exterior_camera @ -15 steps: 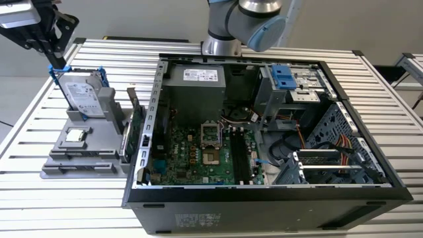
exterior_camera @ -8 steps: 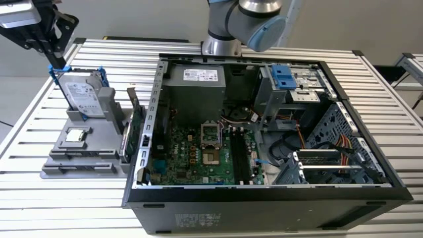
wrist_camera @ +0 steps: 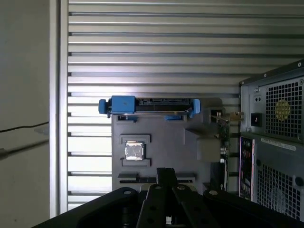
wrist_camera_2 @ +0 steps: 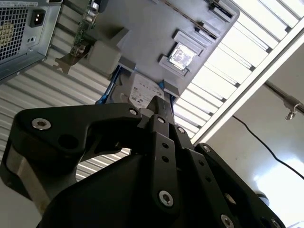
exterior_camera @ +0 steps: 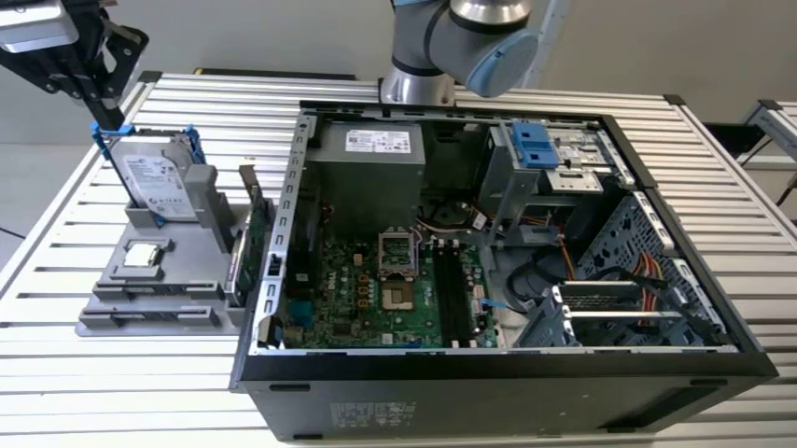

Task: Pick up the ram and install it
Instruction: 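Reach for the ram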

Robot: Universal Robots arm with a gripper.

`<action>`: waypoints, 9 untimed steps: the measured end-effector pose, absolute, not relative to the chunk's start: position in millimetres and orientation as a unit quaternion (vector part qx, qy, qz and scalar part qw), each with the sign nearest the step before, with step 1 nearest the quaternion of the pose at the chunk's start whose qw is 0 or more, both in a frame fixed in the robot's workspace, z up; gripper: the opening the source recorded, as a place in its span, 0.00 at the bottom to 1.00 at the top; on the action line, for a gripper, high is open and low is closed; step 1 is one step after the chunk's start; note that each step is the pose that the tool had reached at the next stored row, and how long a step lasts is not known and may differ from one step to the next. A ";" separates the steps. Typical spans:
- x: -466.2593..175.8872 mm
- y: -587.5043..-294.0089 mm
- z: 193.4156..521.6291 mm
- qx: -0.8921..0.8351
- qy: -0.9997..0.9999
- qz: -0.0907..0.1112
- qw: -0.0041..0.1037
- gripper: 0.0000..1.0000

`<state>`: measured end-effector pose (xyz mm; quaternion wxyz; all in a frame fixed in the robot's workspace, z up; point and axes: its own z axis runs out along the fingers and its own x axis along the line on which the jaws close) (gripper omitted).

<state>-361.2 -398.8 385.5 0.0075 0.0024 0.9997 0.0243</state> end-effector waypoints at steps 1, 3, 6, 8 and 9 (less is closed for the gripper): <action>-361.2 -398.8 385.4 0.002 1.000 0.024 0.008 0.00; -361.2 -398.8 385.5 0.001 1.000 0.024 0.007 0.00; -361.2 -398.7 385.4 0.000 1.000 0.024 0.007 0.00; -361.2 -398.7 385.4 -0.001 1.000 0.024 0.007 0.00; -361.2 -398.7 385.4 -0.002 1.000 0.024 0.007 0.00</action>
